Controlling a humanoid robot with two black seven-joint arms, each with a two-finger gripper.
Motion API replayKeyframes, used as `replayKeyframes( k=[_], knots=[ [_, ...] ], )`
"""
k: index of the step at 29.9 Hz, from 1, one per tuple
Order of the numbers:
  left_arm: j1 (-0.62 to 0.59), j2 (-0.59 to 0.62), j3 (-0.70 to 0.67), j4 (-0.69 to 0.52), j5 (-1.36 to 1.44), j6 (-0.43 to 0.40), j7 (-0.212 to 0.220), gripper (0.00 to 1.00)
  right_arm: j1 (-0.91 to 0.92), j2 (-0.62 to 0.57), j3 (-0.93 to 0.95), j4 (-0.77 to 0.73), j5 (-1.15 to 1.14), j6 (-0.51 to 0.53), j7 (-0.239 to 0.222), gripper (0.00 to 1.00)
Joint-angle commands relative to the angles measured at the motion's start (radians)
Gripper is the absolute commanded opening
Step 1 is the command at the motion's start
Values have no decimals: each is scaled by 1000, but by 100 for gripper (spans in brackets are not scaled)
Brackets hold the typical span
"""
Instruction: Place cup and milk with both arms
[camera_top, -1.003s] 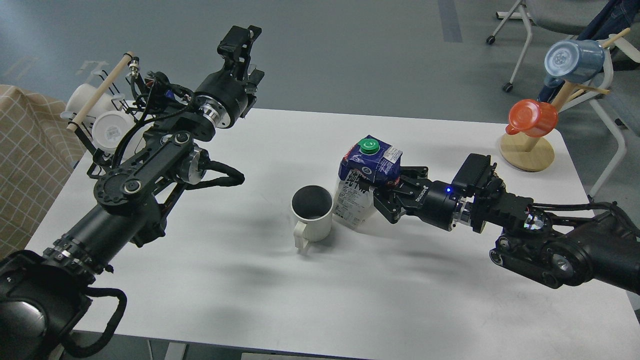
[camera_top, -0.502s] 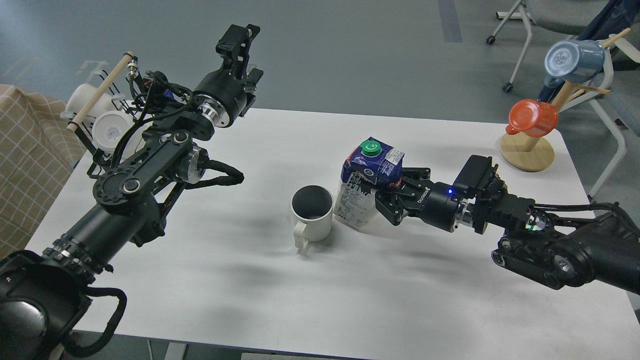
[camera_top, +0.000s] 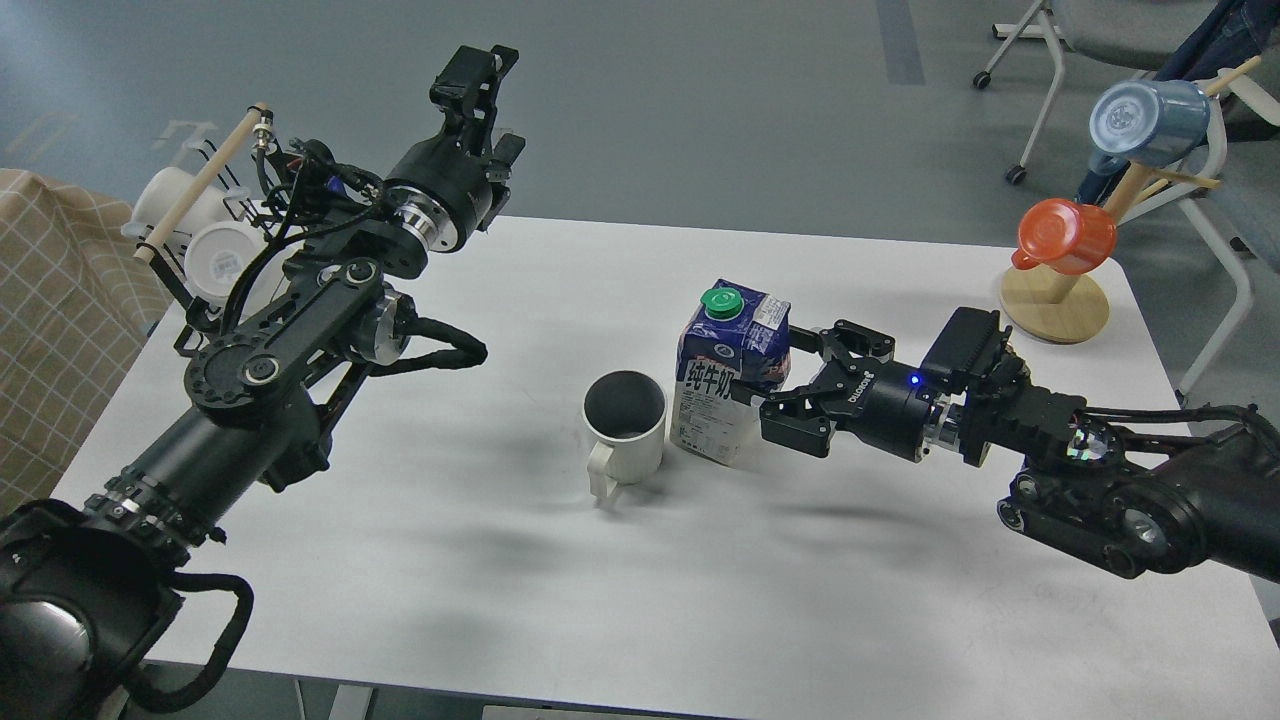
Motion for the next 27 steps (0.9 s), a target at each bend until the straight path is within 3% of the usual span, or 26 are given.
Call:
replayKeyframes(
  k=[1,17,21,27],
  knots=[
    [0,-2,-1,0,0,0,0,98,-3,-63,0,59,0,0,0,97],
    [3,-5,-2,-6,0,2,0,98,-71,-535,21,546,8,0,0,97],
    [3,-5,-2,-26,0,6,2,98,-66,-693,130,655,23,0,0,97],
    [2,-2,-4,-26,-2,3,5,98,-52,-732,384,657,224,0,0,97]
  ],
)
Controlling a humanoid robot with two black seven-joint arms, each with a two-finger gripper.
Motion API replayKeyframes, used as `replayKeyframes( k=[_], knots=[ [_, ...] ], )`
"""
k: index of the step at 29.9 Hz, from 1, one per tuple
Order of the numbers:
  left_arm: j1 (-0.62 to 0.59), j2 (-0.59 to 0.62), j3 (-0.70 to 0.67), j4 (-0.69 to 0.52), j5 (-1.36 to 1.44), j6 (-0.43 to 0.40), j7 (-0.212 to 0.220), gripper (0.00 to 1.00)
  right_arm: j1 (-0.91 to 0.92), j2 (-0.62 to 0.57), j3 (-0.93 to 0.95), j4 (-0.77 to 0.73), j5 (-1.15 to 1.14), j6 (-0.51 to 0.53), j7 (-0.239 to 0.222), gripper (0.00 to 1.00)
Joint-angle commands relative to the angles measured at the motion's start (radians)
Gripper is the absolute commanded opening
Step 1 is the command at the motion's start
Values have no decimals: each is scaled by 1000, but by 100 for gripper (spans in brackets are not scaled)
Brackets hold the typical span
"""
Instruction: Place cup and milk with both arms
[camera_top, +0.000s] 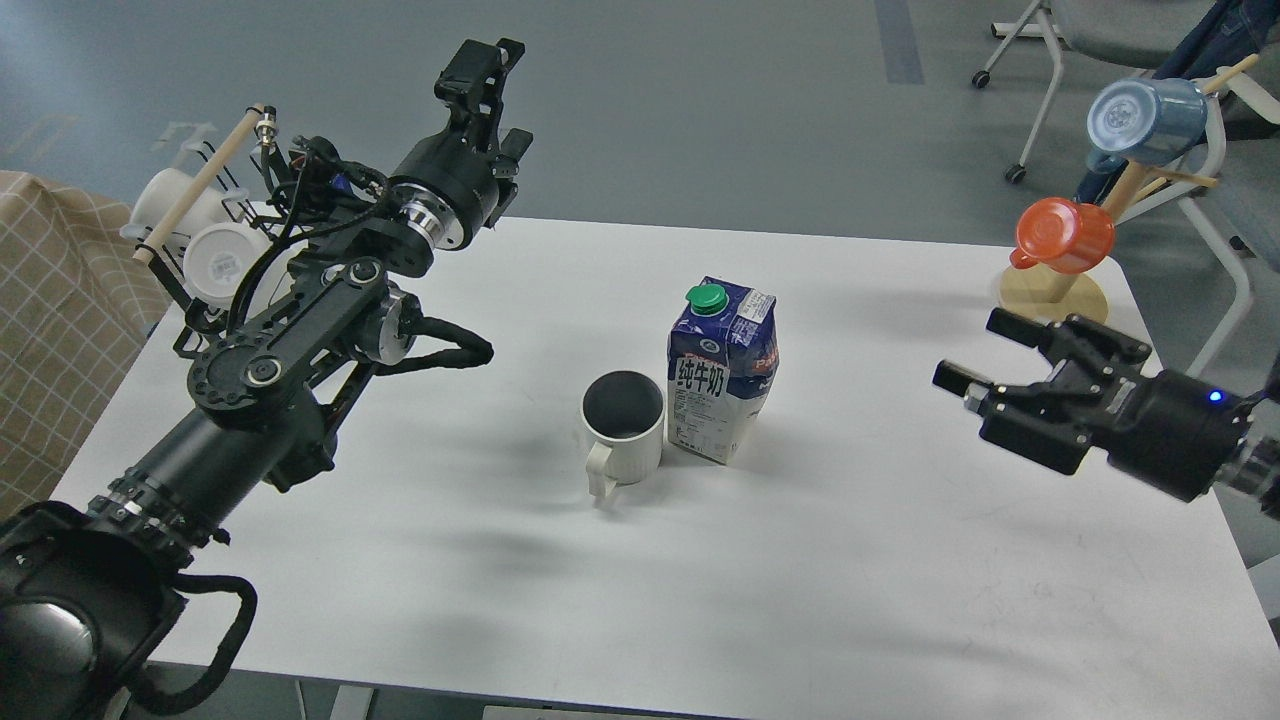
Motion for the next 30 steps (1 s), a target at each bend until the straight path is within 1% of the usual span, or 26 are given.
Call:
replayKeyframes(
  k=[1,3,5,6,8,9,11,12,13,15,17,18,19,21,22,23,24,25,26,30],
  knots=[
    [-1,6,-1,0,-2,-4,-2,98,14,-4,155,-10,157,0,0,97],
    [-6,9,-4,0,-3,-7,-2,98,18,3,291,-51,292,0,0,97],
    [-12,15,-10,0,-17,-9,-2,98,29,26,383,-116,367,0,0,97],
    [-14,20,-10,0,-28,-10,-2,98,38,42,408,-140,389,0,0,97],
    [-18,29,-12,7,-60,-30,-2,98,81,104,463,-240,444,0,0,97],
    [-20,30,-12,9,-72,-46,-2,98,98,129,476,-278,459,24,0,97],
    [-38,32,-18,20,-118,-107,-5,98,182,227,515,-480,533,143,0,96],
    [-41,32,-21,23,-126,-116,-5,98,205,253,517,-534,553,171,0,97],
    [-52,32,-24,40,-138,-130,-5,98,248,311,520,-632,596,232,0,96],
    [-66,32,-24,56,-141,-141,-6,98,293,368,520,-737,633,290,0,96],
    [-104,32,-27,115,-143,-168,-8,98,374,491,522,-939,706,410,0,96],
    [-112,31,-32,132,-144,-178,-10,98,388,523,522,-984,726,442,0,96],
    [-127,29,-38,164,-149,-202,-25,98,411,581,523,-1068,770,499,0,96],
    [-144,26,-40,199,-158,-228,-54,98,425,632,523,-1133,823,556,0,96],
    [-158,26,-40,225,-167,-260,-83,98,429,670,523,-1177,881,605,0,96],
    [-162,26,-38,240,-172,-277,-95,98,429,687,523,-1191,910,627,0,96],
    [-172,26,-40,268,-184,-315,-112,98,429,713,523,-1201,967,666,0,96],
    [-179,26,-41,297,-205,-355,-117,98,426,733,522,-1199,1013,705,0,97],
    [-182,26,-43,311,-216,-374,-118,98,425,743,525,-1201,1030,722,0,97],
    [-186,18,-47,398,-346,-470,-118,98,393,839,529,-1204,1136,759,0,97]
  ],
)
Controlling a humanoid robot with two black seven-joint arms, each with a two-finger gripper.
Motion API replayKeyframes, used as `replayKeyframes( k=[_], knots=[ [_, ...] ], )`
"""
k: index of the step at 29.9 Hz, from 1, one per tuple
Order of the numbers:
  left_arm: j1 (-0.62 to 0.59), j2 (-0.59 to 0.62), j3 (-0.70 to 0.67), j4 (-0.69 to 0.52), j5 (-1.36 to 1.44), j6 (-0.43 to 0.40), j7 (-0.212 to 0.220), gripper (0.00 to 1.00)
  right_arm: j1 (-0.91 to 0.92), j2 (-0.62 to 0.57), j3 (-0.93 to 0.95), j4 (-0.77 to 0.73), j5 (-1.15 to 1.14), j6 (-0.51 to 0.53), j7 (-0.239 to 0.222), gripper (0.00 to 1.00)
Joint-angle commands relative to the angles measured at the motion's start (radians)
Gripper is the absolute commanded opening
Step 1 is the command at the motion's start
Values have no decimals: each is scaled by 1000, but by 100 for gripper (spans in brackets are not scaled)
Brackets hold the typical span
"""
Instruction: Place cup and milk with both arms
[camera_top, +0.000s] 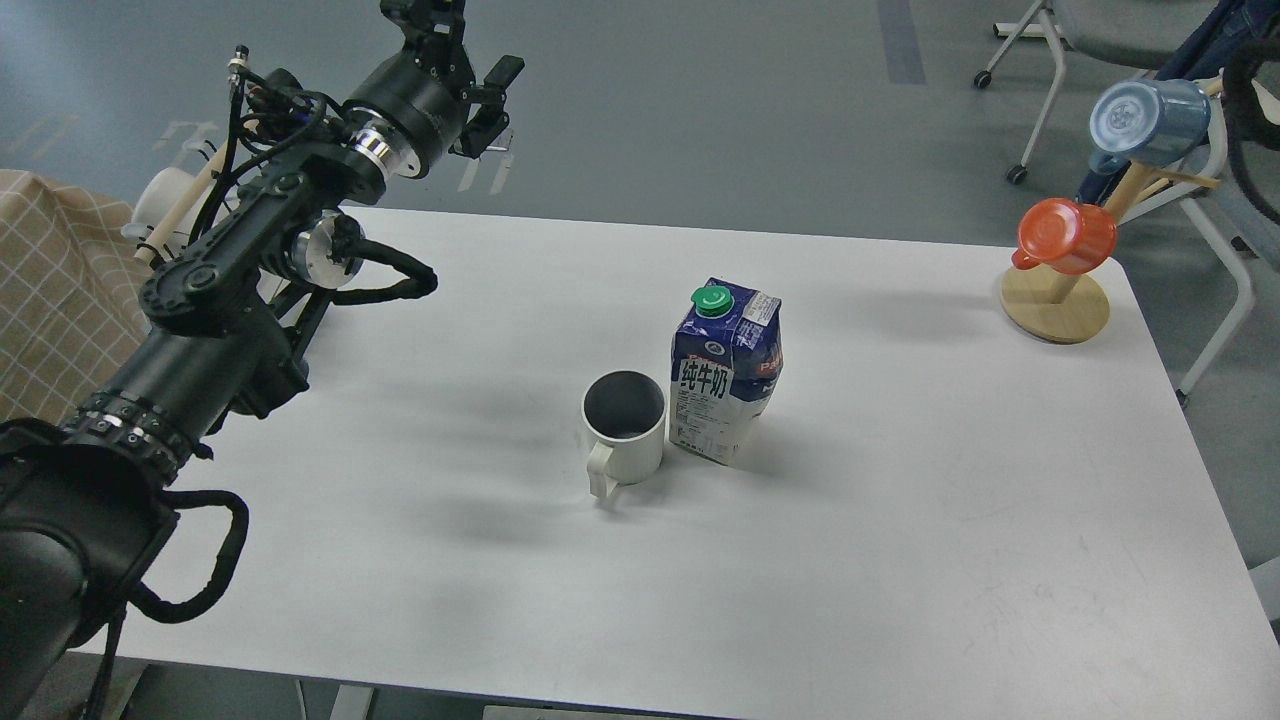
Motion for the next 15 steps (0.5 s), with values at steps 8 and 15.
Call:
replayKeyframes(
  k=[8,15],
  knots=[
    [1,-44,7,183,-131,-175,-40,98,-186,182,5,2,112,230,0,100],
    [19,-62,6,183,-131,-175,-60,98,-226,233,2,2,101,224,0,100]
  ],
)
